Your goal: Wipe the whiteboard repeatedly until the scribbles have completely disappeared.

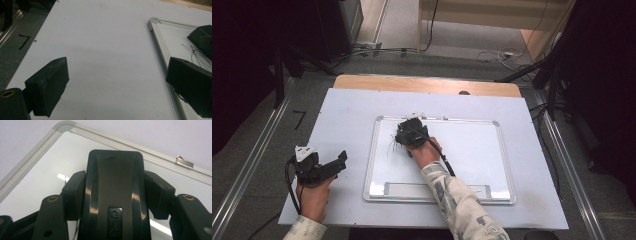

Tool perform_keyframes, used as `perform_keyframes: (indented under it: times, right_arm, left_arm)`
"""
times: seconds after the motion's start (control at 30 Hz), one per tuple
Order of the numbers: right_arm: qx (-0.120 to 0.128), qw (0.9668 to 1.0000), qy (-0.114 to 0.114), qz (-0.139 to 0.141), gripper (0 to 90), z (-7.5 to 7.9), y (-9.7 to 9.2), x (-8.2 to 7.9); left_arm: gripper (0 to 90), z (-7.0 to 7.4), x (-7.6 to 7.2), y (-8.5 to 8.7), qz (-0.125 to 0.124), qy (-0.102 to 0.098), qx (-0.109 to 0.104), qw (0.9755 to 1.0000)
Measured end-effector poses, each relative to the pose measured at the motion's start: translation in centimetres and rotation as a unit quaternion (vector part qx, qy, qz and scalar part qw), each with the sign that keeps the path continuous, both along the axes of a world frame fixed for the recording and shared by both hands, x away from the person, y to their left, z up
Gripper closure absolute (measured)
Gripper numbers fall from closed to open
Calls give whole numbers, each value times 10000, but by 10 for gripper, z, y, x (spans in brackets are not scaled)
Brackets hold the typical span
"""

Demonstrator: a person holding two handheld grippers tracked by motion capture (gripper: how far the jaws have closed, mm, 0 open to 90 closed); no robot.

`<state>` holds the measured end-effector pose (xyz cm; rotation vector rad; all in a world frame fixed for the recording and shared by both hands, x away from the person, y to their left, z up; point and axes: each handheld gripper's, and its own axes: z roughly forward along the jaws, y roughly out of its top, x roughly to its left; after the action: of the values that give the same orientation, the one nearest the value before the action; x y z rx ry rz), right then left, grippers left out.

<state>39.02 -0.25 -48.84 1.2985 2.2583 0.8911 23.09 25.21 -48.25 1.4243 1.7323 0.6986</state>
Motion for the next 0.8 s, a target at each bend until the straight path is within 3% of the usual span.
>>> perform_keyframes:
  times: [0.37,0.8]
  right_arm:
    - [-45,10000,-25,62,373,0,30,2]
    - [-31,9996,-34,280,373,-1,45,-10]
  left_arm:
    - [51,0,1,0,-23,-3,-29,10000]
    - [51,0,2,-2,-61,9,-9,10000]
